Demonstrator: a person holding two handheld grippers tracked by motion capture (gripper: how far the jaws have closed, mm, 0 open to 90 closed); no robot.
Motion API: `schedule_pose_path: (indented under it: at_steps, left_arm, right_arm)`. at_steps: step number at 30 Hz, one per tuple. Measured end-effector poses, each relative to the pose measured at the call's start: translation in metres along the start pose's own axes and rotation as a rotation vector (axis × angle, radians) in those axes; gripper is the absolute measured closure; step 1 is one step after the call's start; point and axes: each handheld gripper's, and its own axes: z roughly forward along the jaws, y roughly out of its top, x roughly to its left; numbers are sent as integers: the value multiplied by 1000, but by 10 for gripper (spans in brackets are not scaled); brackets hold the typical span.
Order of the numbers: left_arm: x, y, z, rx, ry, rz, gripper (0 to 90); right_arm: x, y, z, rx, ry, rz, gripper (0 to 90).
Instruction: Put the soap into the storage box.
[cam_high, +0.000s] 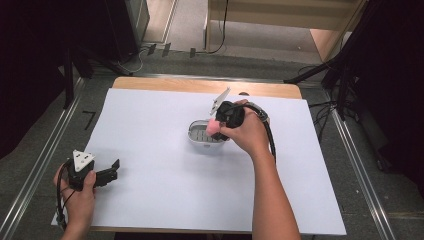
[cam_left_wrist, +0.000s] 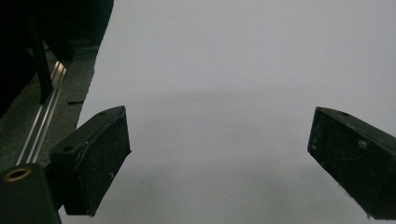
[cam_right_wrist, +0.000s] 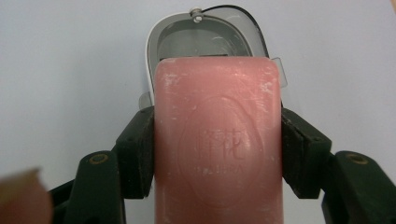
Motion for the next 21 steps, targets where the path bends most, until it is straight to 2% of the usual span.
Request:
schedule_pose_path:
  at_steps: [21]
  left_arm:
    - [1,0,1,0,-6,-11,61]
  right_arm:
    - [-7,24,17,9,31,-68,388]
